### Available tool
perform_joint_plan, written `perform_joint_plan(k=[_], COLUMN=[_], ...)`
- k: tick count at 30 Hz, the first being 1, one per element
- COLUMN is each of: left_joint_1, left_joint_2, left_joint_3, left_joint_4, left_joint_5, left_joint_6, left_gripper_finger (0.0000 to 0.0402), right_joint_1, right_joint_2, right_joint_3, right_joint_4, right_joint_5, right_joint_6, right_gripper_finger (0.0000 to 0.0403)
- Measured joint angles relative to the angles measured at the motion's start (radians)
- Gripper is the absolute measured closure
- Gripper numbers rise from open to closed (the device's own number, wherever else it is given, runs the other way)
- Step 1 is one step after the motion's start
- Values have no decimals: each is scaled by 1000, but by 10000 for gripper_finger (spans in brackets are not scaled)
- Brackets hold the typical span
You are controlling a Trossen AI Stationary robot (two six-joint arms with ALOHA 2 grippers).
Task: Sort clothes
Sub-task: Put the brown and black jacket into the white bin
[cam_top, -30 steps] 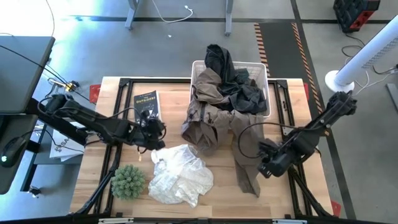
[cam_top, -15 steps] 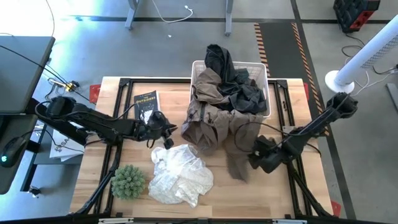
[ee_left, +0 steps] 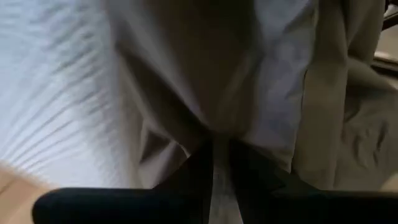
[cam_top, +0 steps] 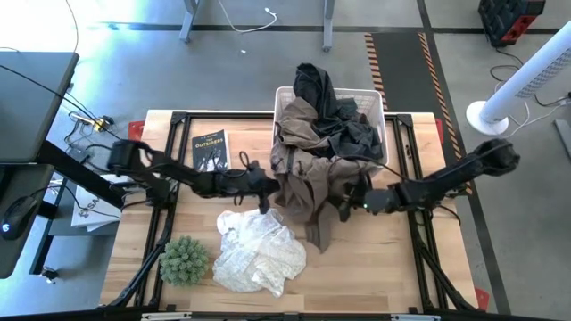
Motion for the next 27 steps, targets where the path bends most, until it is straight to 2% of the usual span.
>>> perform_joint_plan(k=[5,9,15,18,22,27], left_joint_1=[5,4,4,3,-3,-22], left_joint_2=[120,193,221,216,215,203], left_joint_3=[154,270,385,410,437,455], left_joint_4=[-11,-45,-125,-141,-141,-135], left_joint_5=[55,63,60,59,59,66], left_joint_6=[53,67,69,68,41,52], left_gripper_finger=[351,351,351,351,351,351], right_joint_1=[-63,-72,-72,-73,-73,-72], right_joint_2=[16,86,216,271,339,395], right_joint_3=[-1,-1,1,19,91,203], right_joint_4=[62,216,452,485,480,452], right_joint_5=[-80,-162,-239,-244,-269,-276], right_joint_6=[-43,-113,-212,-214,-256,-336], right_gripper_finger=[158,158,158,169,228,354])
